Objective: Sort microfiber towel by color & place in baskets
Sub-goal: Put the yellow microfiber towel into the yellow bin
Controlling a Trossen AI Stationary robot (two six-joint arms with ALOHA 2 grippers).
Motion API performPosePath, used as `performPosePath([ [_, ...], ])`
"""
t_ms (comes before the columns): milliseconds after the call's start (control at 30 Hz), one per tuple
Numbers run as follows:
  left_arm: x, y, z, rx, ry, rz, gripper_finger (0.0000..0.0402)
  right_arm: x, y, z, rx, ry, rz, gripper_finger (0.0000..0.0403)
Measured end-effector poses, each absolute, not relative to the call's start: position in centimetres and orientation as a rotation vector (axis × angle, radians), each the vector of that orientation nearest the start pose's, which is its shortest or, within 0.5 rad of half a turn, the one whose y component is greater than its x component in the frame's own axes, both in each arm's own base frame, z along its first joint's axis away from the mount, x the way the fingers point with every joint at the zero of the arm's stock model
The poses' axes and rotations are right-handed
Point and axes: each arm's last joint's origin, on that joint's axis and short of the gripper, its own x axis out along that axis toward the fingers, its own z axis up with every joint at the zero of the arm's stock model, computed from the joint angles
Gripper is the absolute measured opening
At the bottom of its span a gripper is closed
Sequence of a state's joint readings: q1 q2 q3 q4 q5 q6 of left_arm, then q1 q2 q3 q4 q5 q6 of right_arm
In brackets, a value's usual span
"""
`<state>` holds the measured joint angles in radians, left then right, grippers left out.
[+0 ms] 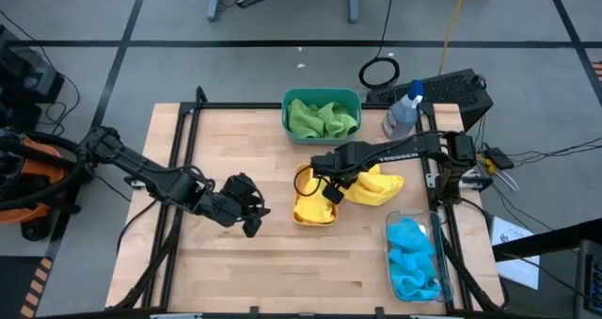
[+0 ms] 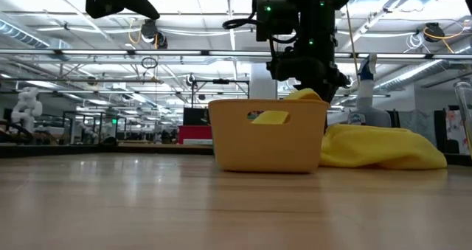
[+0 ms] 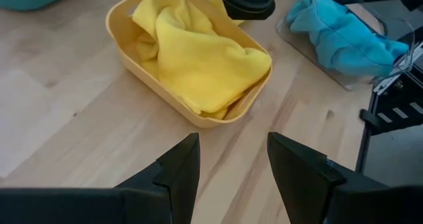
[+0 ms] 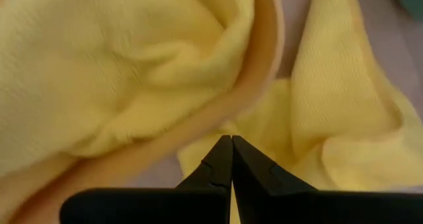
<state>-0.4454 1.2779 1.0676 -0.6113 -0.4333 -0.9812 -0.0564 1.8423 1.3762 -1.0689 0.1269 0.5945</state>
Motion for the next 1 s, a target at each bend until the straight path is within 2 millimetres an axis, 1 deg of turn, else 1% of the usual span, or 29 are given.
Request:
performPosePath([
  [67,24.0,-10.1,29.5,-0.591,0.669,0.342,0.0183,33.6,-2.2,20.6,0.419,1.464,-0.602,0.0000],
  [133,24.0,-10.2,29.5,-0.597,0.668,0.337,0.0183,33.1,-2.2,21.2,0.427,1.474,-0.615,0.0000],
  [300,24.0,-10.6,29.7,-0.614,0.663,0.300,0.0183,31.3,-2.0,24.1,0.482,1.445,-0.614,0.0002],
  [367,24.0,-10.8,29.7,-0.616,0.661,0.290,0.0183,30.7,-2.0,24.9,0.497,1.433,-0.625,0.0010],
  [433,23.9,-10.9,29.8,-0.617,0.659,0.281,0.0183,30.4,-2.1,25.4,0.502,1.422,-0.626,0.0029],
  [500,23.9,-11.0,29.8,-0.617,0.658,0.277,0.0183,30.3,-2.1,25.6,0.493,1.418,-0.613,0.0060],
  [600,23.9,-11.2,29.8,-0.613,0.660,0.270,0.0183,30.1,-2.1,25.3,0.487,1.434,-0.609,0.0127],
  [733,23.8,-11.3,29.7,-0.617,0.680,0.245,0.0183,29.4,-1.6,23.6,0.498,1.513,-0.585,0.0236],
  [833,23.8,-11.5,29.7,-0.616,0.686,0.234,0.0183,28.8,-1.1,21.9,0.492,1.555,-0.539,0.0307],
  [933,23.7,-11.6,29.7,-0.613,0.688,0.229,0.0183,28.3,-0.7,19.8,0.507,1.576,-0.484,0.0352],
  [1000,23.7,-11.6,29.7,-0.613,0.688,0.228,0.0183,28.0,-0.7,18.5,0.525,1.570,-0.470,0.0362],
])
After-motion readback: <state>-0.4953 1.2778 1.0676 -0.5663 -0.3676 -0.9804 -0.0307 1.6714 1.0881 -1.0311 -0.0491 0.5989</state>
